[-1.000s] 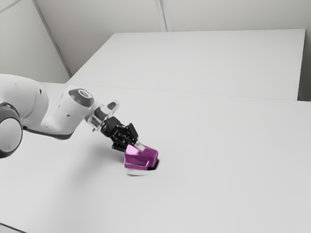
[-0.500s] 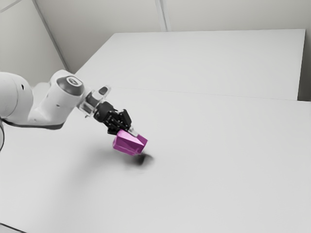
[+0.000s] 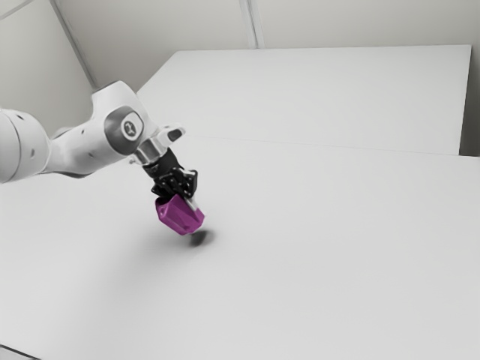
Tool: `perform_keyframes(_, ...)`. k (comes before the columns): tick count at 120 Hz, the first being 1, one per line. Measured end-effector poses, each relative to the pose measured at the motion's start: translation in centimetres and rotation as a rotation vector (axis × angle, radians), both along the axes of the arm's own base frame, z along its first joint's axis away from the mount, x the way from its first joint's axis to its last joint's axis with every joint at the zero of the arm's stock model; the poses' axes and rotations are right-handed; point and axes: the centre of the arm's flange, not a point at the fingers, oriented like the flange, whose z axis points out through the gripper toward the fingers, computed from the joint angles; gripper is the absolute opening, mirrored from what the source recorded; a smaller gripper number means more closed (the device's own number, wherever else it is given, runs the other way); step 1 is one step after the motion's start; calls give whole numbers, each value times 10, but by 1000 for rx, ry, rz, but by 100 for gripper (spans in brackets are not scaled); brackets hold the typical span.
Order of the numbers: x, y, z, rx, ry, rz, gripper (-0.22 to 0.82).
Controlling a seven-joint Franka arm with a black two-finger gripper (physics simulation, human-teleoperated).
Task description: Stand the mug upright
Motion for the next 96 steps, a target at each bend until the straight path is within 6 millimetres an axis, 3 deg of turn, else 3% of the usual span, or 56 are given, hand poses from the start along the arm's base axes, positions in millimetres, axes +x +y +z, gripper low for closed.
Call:
perform_keyframes(65,-10,-29,-21,270,100,217,-18)
perform_keyframes(96,-11,-29,-33,303,132,349,-18)
